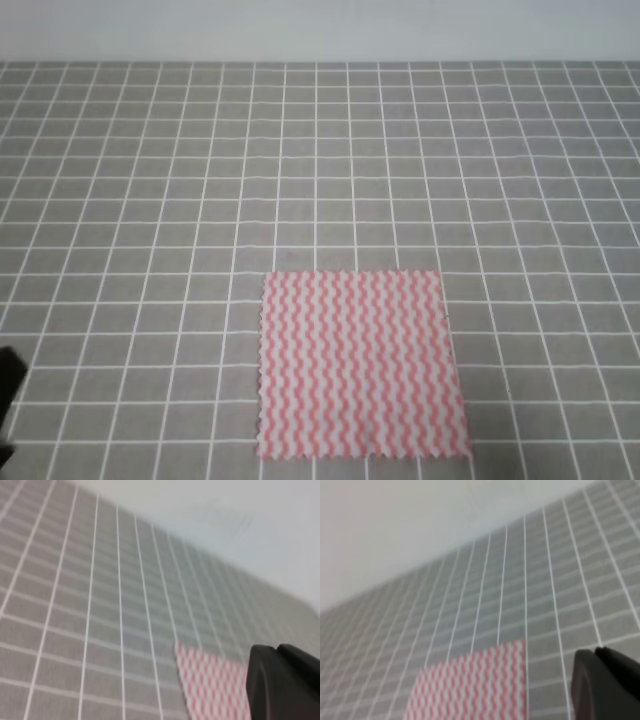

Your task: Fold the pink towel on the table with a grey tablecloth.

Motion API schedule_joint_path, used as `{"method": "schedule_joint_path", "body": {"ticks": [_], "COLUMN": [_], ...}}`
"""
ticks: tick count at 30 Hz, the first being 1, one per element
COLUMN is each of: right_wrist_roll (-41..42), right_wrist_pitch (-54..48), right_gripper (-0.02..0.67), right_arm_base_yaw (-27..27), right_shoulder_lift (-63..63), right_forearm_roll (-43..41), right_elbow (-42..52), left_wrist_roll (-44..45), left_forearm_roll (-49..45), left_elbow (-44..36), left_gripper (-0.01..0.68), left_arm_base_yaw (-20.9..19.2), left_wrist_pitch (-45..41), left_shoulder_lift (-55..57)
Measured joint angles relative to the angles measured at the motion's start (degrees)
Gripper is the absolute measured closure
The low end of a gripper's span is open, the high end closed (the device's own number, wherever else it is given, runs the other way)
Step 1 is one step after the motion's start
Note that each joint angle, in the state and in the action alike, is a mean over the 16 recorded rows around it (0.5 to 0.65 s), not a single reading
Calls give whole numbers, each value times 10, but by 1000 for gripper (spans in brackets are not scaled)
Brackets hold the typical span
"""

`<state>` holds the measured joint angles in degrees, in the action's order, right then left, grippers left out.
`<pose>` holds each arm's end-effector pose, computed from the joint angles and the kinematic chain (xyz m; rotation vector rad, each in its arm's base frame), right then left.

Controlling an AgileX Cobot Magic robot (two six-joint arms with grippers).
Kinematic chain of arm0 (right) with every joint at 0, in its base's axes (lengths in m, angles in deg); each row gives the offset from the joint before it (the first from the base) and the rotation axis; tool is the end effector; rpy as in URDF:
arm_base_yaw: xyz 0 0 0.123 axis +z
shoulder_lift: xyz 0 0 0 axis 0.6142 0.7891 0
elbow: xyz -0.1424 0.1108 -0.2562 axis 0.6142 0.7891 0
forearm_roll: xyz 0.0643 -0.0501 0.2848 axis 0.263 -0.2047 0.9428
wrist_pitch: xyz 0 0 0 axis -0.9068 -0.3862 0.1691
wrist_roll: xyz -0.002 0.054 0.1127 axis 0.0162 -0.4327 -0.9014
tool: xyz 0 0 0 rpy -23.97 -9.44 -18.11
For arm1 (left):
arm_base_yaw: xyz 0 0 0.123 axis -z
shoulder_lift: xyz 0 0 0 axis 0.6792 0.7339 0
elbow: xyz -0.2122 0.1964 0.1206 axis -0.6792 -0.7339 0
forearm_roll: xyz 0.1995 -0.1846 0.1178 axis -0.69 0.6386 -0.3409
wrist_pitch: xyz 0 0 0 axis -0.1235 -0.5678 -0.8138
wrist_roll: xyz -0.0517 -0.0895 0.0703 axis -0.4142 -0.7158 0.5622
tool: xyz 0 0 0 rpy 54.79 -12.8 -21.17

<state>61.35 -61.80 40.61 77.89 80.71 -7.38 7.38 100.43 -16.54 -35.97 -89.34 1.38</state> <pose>0.1222 0.0402 0.2352 0.2643 1.8354 0.6747 0.1225 -0.0434 0.2496 -0.1412 1.8456 -0.6110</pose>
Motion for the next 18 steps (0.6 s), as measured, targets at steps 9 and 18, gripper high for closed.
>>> {"method": "schedule_joint_path", "body": {"ticks": [9, 18], "right_wrist_roll": [2, 19], "right_wrist_pitch": [-101, -150], "right_gripper": [664, 665], "right_arm_base_yaw": [0, 5], "right_shoulder_lift": [155, 286], "right_forearm_roll": [-39, -45], "right_elbow": [-68, -105], "left_wrist_roll": [144, 355], "left_forearm_roll": [56, 214], "left_elbow": [83, 101], "left_gripper": [675, 675], "left_arm_base_yaw": [0, 3], "left_wrist_pitch": [-84, -94], "left_shoulder_lift": [185, 314]}}
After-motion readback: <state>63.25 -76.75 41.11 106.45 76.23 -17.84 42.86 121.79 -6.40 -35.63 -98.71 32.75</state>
